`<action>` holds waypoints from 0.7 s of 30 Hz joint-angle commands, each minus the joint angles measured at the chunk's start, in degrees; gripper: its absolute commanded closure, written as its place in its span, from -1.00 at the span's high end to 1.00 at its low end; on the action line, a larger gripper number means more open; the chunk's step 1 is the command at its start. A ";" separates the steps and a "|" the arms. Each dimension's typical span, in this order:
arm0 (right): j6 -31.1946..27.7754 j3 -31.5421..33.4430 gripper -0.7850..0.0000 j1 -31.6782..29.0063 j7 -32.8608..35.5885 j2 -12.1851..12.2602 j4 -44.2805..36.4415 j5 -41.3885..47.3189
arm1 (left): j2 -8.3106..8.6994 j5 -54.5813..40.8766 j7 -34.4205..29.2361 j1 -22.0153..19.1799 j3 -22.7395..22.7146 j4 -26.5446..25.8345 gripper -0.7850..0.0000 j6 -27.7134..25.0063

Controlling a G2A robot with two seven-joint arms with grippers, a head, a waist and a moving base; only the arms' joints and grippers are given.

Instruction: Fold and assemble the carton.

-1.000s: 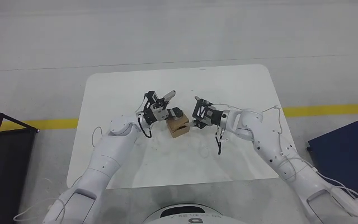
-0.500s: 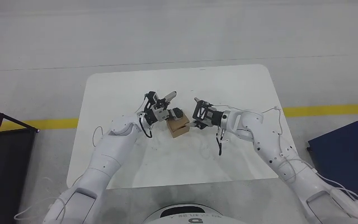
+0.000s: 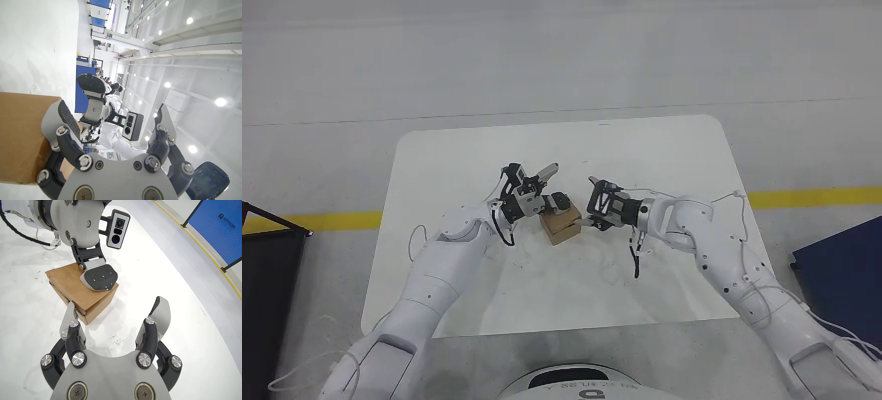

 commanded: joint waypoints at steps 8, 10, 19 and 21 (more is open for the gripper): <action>-0.45 0.90 0.80 -0.97 0.15 0.08 -0.90 -0.89 | -0.17 0.59 0.09 -0.15 0.43 0.67 1.00 -0.25; -0.81 1.49 0.85 -1.29 -0.48 0.14 -1.47 -0.19 | -0.20 0.71 0.12 -0.22 0.49 0.98 1.00 -0.32; 3.65 3.35 0.90 -3.03 -2.00 -0.03 -4.24 1.59 | -0.33 0.77 0.17 -0.28 0.53 1.65 1.00 -0.92; 6.25 3.31 0.90 -3.27 -1.98 -0.26 -4.56 1.34 | -0.33 0.88 0.19 -0.22 0.50 1.64 1.00 -1.11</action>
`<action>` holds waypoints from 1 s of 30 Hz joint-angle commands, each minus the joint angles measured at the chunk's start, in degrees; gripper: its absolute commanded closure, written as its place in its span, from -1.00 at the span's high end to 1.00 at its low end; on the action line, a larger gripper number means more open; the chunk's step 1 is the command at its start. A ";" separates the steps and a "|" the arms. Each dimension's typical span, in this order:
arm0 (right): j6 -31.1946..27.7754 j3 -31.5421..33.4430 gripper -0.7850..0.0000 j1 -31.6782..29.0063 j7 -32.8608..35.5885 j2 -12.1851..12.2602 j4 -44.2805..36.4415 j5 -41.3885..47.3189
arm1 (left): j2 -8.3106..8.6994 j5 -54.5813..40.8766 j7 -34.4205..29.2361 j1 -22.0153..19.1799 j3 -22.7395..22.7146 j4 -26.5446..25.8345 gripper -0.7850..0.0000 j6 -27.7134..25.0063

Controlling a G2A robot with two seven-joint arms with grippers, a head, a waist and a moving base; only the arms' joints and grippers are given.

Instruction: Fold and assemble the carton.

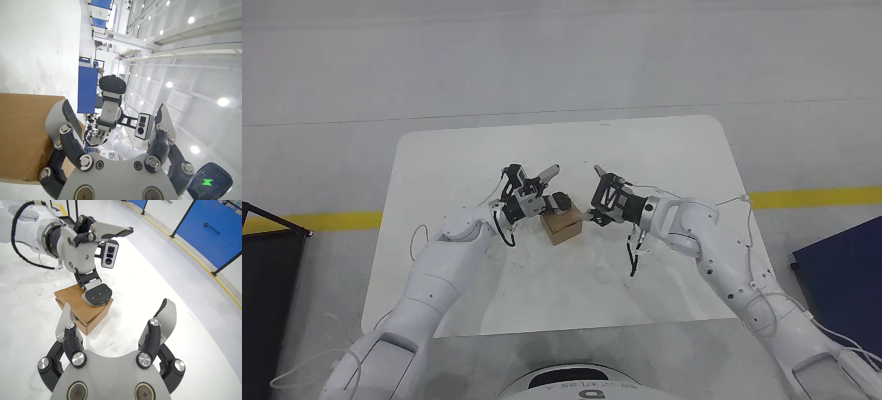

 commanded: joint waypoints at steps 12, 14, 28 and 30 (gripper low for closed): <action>-0.01 -1.52 1.00 0.96 5.25 -0.70 0.61 -3.34 | -0.03 0.23 0.27 0.38 -0.17 -0.51 1.00 -0.07; 0.23 -0.99 1.00 0.56 4.22 -0.69 -0.14 -2.82 | -0.01 0.44 0.19 0.38 -0.18 -0.58 1.00 -0.04; -1.24 1.99 -1.00 -1.09 1.13 -0.58 -1.82 0.18 | 2.58 -5.39 -0.61 3.71 -11.66 -6.28 1.00 -3.06; -2.18 1.79 -1.00 -0.93 1.52 -0.63 -1.67 0.14 | 3.70 -7.00 -1.89 6.08 -16.19 -9.67 1.00 -3.00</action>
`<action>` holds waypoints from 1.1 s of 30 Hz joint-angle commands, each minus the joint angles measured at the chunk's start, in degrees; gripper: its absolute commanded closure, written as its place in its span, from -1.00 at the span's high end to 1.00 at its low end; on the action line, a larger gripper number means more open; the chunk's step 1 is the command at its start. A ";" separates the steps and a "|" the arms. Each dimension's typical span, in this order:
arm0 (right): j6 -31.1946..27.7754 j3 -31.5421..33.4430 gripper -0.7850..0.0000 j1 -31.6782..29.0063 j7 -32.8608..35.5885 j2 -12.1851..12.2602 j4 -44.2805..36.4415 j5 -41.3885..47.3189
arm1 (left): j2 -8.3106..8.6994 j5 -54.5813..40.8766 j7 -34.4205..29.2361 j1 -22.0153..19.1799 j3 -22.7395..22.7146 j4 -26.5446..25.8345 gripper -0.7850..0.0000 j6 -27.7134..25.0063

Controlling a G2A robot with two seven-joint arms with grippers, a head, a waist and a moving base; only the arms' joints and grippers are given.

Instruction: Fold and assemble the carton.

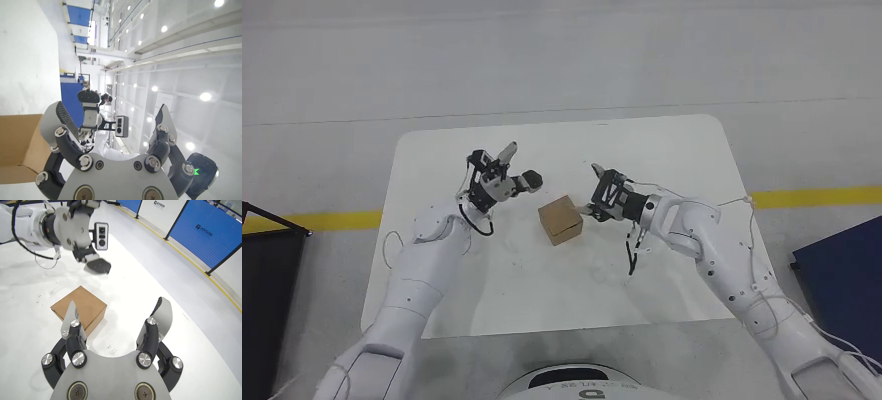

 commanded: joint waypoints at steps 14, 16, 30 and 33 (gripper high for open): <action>-4.17 -0.33 -1.00 2.84 10.13 -0.44 5.58 2.36 | 2.66 -2.50 0.04 13.72 -10.03 -9.71 1.00 4.88; -7.17 -0.96 -1.00 2.95 12.58 -0.40 5.72 3.05 | 2.68 -1.60 -0.66 14.14 -9.21 -9.06 1.00 5.59; -8.17 -0.77 -1.00 3.69 13.51 -0.47 5.93 3.83 | 3.64 4.90 -2.33 13.52 -7.76 -6.71 1.00 10.58; -9.94 -3.37 -1.00 3.11 14.14 -0.83 4.71 2.89 | 3.41 5.22 -2.03 12.79 -6.08 -6.44 1.00 11.06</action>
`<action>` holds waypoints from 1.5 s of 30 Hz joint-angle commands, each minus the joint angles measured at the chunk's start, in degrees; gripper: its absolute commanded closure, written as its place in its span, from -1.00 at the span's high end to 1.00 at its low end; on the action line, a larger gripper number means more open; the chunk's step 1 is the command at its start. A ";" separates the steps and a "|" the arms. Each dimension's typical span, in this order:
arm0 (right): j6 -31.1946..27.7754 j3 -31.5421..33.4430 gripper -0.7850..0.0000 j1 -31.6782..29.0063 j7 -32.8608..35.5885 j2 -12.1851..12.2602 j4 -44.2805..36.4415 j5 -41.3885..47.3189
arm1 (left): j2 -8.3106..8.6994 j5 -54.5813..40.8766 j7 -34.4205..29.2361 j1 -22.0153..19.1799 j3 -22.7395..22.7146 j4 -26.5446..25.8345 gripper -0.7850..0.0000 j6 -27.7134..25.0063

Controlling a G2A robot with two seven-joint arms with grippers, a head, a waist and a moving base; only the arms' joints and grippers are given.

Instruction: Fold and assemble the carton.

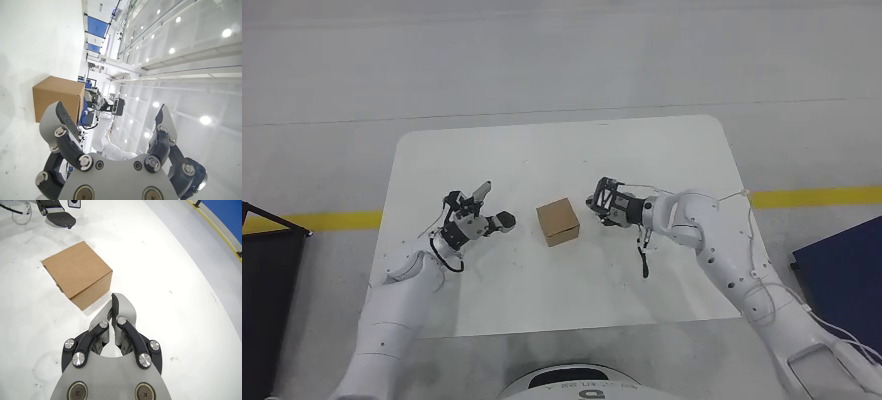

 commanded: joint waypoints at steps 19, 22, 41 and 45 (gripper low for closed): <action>-0.48 5.33 -1.00 -4.12 -3.22 1.35 -1.21 0.97 | -1.57 6.29 1.90 -11.20 10.40 7.09 1.00 2.66; -0.04 6.76 -1.00 -5.47 -3.68 1.73 -2.18 0.93 | -2.21 6.13 1.10 -13.61 12.75 8.51 1.00 3.04; 16.49 17.82 -0.16 -12.67 -15.63 2.93 -10.54 -1.97 | -1.17 -4.99 -0.64 -11.45 4.31 10.77 1.00 -6.92; 16.37 17.80 0.40 -12.64 -15.58 2.93 -10.49 -1.92 | -1.18 -4.97 -0.64 -11.47 4.37 10.79 1.00 -6.87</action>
